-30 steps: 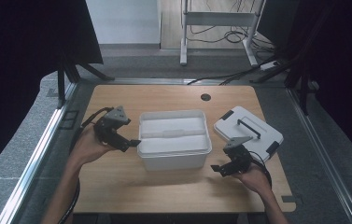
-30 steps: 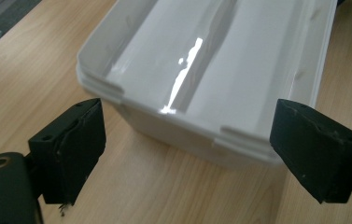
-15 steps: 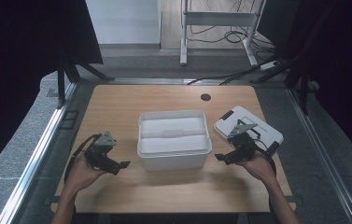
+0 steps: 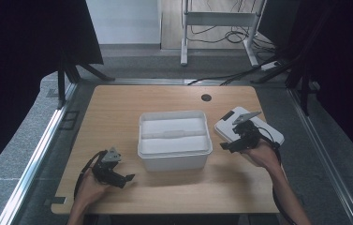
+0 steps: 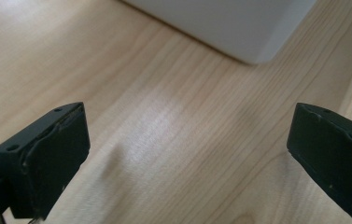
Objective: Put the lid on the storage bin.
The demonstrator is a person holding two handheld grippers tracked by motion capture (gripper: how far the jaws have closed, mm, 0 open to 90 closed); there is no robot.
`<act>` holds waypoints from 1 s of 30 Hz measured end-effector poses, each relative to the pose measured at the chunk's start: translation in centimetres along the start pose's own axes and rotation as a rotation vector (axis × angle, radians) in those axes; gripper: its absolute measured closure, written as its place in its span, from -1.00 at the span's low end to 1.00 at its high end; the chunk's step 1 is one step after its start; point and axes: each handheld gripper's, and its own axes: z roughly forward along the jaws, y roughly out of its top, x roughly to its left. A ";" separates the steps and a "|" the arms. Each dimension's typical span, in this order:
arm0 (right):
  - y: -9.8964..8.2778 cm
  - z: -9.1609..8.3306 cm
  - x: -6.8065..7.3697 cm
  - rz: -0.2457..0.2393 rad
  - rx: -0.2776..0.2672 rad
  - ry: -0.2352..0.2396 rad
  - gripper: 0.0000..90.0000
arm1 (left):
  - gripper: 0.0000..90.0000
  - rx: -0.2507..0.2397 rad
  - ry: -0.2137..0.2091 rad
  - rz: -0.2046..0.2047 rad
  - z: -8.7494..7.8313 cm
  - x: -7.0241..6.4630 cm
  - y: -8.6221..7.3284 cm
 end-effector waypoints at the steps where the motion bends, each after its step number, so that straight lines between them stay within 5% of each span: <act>1: 0.1 -0.1 -0.3 0.005 0.003 -0.009 -0.76 | -1.00 0.004 0.000 0.002 0.2 0.0 -0.1; 10: 1.0 -0.8 -3.1 0.002 0.026 -0.057 -0.76 | -1.00 0.007 -0.022 -0.008 1.2 -0.1 -0.9; 18: 1.3 -0.7 -6.4 0.047 0.084 -0.108 -0.67 | -1.00 0.009 -0.020 -0.005 1.2 -0.1 -0.9; 24: 0.5 0.2 -8.6 0.091 0.147 -0.141 -0.29 | -1.00 0.010 -0.019 -0.005 1.2 -0.1 -0.9; 30: -0.2 1.1 -9.5 0.073 0.216 -0.177 0.12 | -1.00 0.009 -0.019 -0.005 1.2 -0.1 -0.9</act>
